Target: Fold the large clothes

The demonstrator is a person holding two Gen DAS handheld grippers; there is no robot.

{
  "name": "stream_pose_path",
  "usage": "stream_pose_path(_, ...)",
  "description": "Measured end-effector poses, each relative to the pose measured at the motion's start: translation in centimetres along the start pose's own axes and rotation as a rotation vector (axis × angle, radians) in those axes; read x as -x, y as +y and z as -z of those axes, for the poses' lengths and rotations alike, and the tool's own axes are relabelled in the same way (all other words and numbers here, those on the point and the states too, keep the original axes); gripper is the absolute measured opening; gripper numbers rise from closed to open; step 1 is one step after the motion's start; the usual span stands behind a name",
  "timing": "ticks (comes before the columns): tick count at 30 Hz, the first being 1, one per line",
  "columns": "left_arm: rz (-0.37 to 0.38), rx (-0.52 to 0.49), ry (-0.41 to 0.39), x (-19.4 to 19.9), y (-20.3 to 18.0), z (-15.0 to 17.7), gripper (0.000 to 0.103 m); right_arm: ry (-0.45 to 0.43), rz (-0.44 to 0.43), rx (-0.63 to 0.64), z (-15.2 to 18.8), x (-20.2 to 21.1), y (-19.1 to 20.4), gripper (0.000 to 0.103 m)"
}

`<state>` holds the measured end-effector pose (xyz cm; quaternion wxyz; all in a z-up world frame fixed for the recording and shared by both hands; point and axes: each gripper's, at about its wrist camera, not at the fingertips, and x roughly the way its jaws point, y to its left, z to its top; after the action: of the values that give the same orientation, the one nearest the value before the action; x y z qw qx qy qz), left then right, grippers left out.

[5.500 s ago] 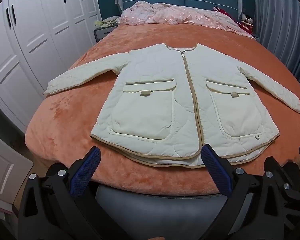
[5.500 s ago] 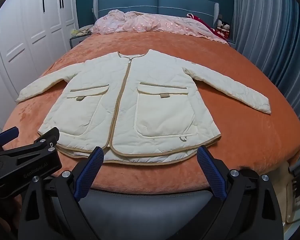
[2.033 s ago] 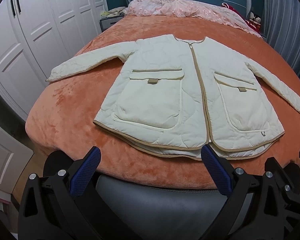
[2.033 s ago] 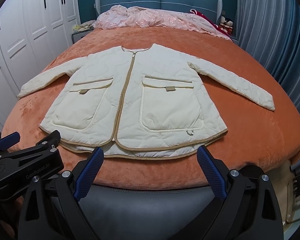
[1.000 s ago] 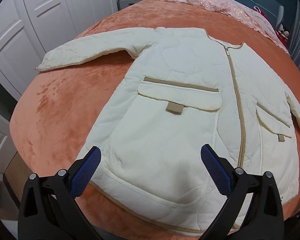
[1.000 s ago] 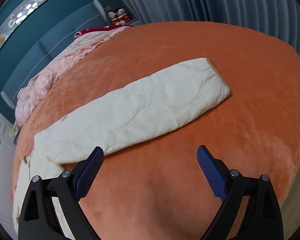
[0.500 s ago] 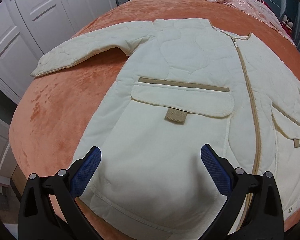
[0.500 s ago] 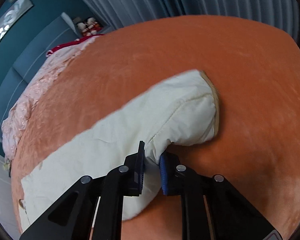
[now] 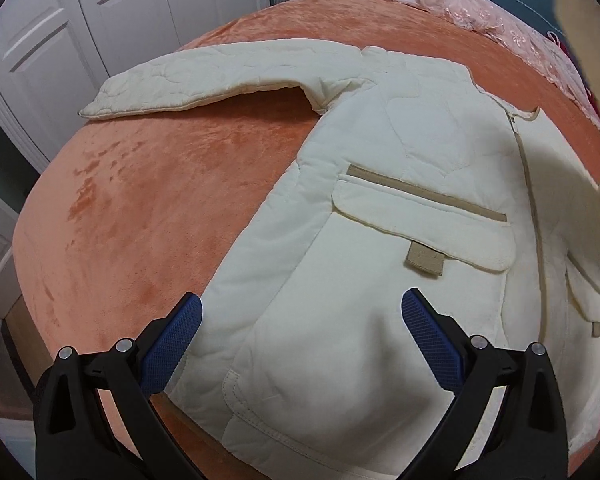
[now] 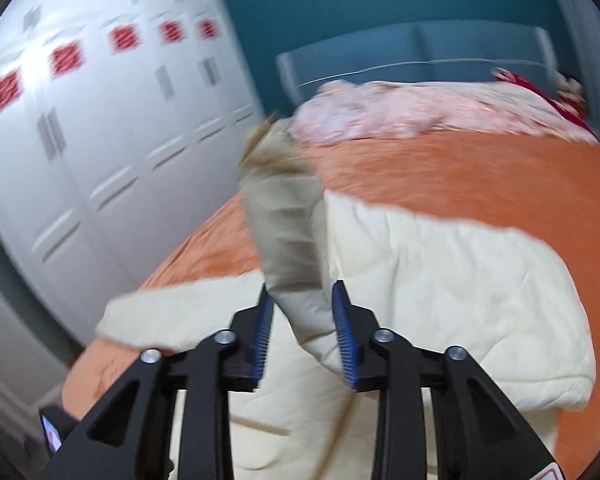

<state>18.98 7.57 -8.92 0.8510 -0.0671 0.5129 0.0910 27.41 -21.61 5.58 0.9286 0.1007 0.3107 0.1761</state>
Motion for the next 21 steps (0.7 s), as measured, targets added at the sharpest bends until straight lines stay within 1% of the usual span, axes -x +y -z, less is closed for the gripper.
stream_pose_path(1,0.028,0.013,-0.001,0.1,0.4,-0.2,0.098,-0.015,-0.016,0.039,0.8,0.0,1.8,0.045)
stream_pose_path(2,0.052,0.025,-0.004,0.2,0.7,-0.6,0.098,-0.036,-0.026,0.061,1.7,0.5,3.1,0.051)
stream_pose_path(3,0.080,0.037,-0.008,0.3,1.0,-1.0,0.098,-0.057,-0.022,0.068,2.6,1.1,3.6,0.061)
stream_pose_path(4,0.109,0.051,-0.011,0.3,1.2,-1.4,0.098,-0.068,-0.011,0.058,3.5,1.9,3.4,0.065)
stream_pose_path(5,0.138,0.067,-0.012,0.2,1.3,-2.0,0.098,-0.060,-0.003,0.039,4.2,1.8,3.4,0.065)
stream_pose_path(6,0.173,0.087,-0.009,-0.1,1.3,-2.5,0.098,-0.037,0.011,0.008,5.1,2.1,2.4,0.065)
stream_pose_path(8,0.245,0.127,0.002,-1.0,0.8,-3.8,0.098,0.008,0.059,-0.061,7.1,3.5,1.2,0.065)
stream_pose_path(11,0.348,0.185,0.029,-2.7,-1.0,-5.5,0.098,0.078,0.166,-0.171,9.6,4.8,-3.4,0.065)
stream_pose_path(12,0.381,0.204,0.039,-3.3,-1.8,-6.2,0.098,0.094,0.201,-0.215,9.8,4.9,-5.0,0.066)
stream_pose_path(14,0.431,0.227,0.055,-4.7,-3.5,-7.2,0.098,0.105,0.233,-0.306,10.7,5.5,-8.0,0.066)
stream_pose_path(16,0.442,0.230,0.071,-6.2,-5.2,-8.2,0.098,0.109,0.270,-0.387,11.4,5.6,-10.6,0.066)
stream_pose_path(17,0.447,0.224,0.074,-7.0,-5.9,-8.7,0.098,0.109,0.277,-0.423,11.7,5.4,-11.7,0.066)
stream_pose_path(18,0.428,0.217,0.084,-7.8,-6.6,-9.1,0.098,0.108,0.281,-0.465,12.0,5.2,-13.0,0.066)
stream_pose_path(20,0.433,0.202,0.089,-9.0,-7.4,-9.7,0.097,0.104,0.275,-0.561,12.5,4.6,-15.6,0.066)
stream_pose_path(21,0.426,0.202,0.092,-9.4,-7.5,-9.9,0.091,0.098,0.269,-0.614,12.7,4.2,-17.0,0.066)
